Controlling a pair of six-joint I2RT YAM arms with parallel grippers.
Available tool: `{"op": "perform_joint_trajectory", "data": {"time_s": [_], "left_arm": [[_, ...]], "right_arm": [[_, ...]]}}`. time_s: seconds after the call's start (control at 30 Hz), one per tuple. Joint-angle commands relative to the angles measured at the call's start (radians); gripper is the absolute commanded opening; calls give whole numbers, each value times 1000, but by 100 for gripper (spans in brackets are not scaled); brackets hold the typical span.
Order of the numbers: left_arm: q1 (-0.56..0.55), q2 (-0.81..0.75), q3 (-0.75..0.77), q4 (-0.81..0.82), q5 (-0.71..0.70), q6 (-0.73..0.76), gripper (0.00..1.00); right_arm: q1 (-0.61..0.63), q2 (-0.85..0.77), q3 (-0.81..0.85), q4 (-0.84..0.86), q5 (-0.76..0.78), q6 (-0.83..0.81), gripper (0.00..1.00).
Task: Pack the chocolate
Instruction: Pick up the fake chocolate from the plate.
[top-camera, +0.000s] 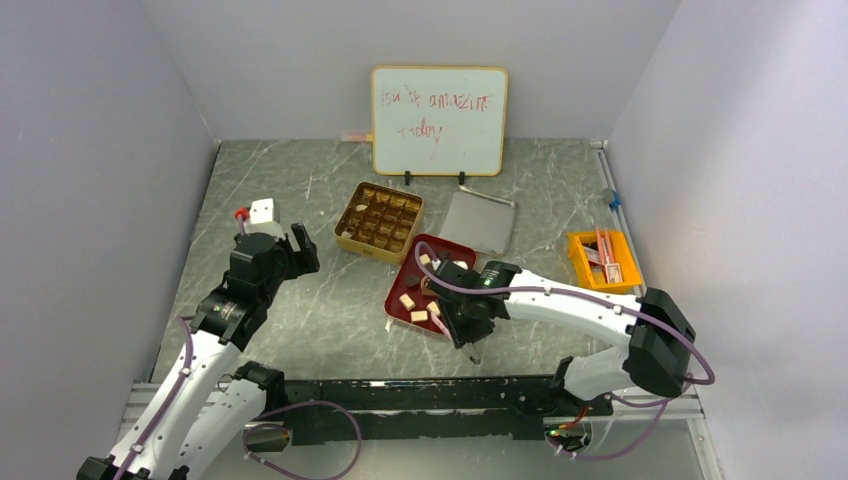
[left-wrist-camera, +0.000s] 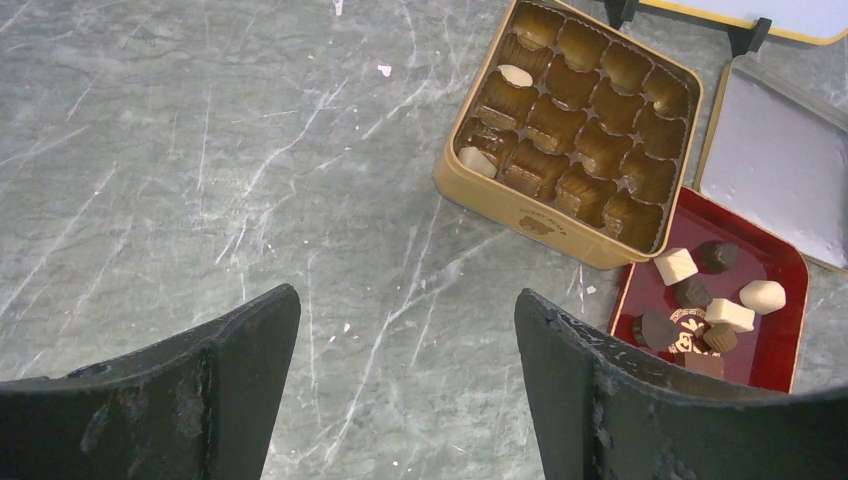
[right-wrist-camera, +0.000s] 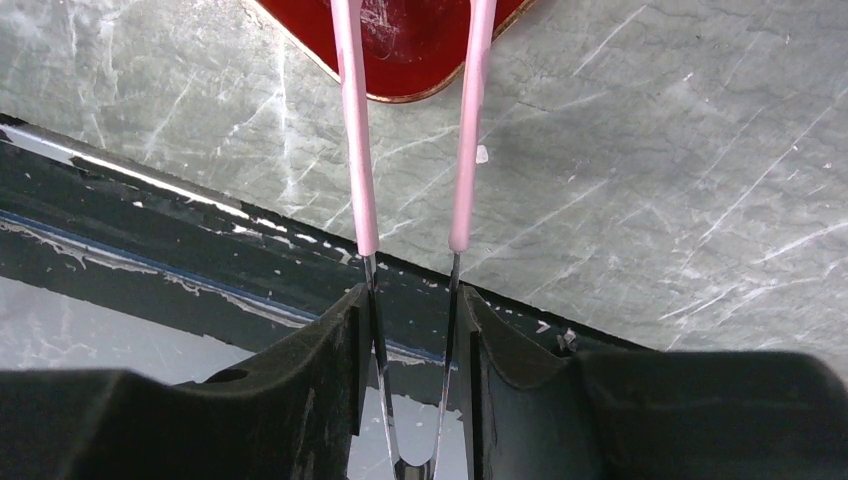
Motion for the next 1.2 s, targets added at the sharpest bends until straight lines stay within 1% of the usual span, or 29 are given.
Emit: {"op": "perform_joint_trajectory", "data": {"time_s": [0.0,0.5,0.57,0.8,0.9,1.17], "left_arm": [[-4,-6,22,28,9,-25,83],[-4,11,16,45,6,-21,83],[-4,12,18,45,4,-18,83],[-4,10,21,41,-4,-15,83],[-4,8,22,40,-5,-17,83],[-4,10,32,37,-12,-18,83]], "right_arm": [[6,15,4,38,-13,-21,38],[5,77,3,77,-3,-57,37],[5,81,12,72,1,-61,33],[5,87,47,34,36,-63,7],[5,81,68,15,51,-59,0],[5,80,187,-42,79,-55,0]]}}
